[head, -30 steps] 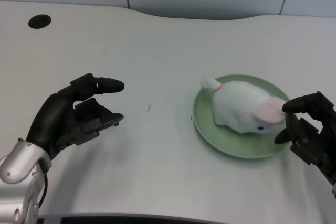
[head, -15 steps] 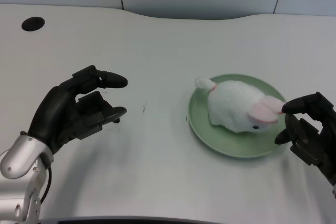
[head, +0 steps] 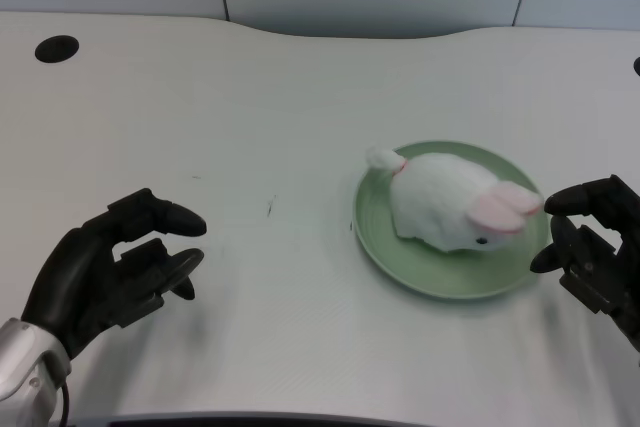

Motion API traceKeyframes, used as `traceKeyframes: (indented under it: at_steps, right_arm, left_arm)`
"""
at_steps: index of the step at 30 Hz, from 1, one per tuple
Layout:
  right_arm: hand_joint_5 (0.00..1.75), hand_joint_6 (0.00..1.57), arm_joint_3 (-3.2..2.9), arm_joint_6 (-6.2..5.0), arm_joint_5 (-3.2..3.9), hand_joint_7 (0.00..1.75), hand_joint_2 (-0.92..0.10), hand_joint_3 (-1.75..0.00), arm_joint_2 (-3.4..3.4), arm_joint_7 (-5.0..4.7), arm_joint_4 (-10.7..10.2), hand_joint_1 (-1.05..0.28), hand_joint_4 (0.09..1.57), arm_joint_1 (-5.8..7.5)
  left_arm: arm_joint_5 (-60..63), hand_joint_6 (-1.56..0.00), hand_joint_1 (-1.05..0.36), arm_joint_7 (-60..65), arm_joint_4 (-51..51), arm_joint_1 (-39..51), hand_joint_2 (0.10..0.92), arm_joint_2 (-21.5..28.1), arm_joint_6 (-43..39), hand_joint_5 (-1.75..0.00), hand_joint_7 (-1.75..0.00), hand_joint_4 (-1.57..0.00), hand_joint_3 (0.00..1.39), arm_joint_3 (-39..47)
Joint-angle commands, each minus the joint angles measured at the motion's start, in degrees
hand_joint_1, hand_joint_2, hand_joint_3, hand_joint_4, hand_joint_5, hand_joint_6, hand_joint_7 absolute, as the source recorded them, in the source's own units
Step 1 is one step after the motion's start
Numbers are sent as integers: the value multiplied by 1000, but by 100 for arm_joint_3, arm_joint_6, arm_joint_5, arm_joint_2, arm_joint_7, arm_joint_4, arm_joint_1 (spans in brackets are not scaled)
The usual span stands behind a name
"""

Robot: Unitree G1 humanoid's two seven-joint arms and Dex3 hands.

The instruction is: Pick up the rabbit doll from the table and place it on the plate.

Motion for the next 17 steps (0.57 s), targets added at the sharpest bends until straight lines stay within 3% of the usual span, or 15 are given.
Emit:
traceKeyframes:
  at_steps: [1,14,17]
  right_arm:
    - [1746,200,-75,38,45,1610,-921,-635,-57,7,63,-182,337,-87]
    - [1746,198,-76,73,45,1617,-921,-633,-36,8,46,-192,336,-121]
    - [1746,206,-138,104,91,1625,-921,-629,-93,47,56,-200,358,-153]
  left_arm:
    - [-58,-444,-488,-38,29,80,921,108,44,-1746,-1502,-573,454,98]
    - [-44,-399,-448,49,-141,399,921,128,260,-1746,-1644,-612,547,216]
    - [-109,-397,-453,-59,-182,546,921,112,659,-1746,-1670,-620,524,128]
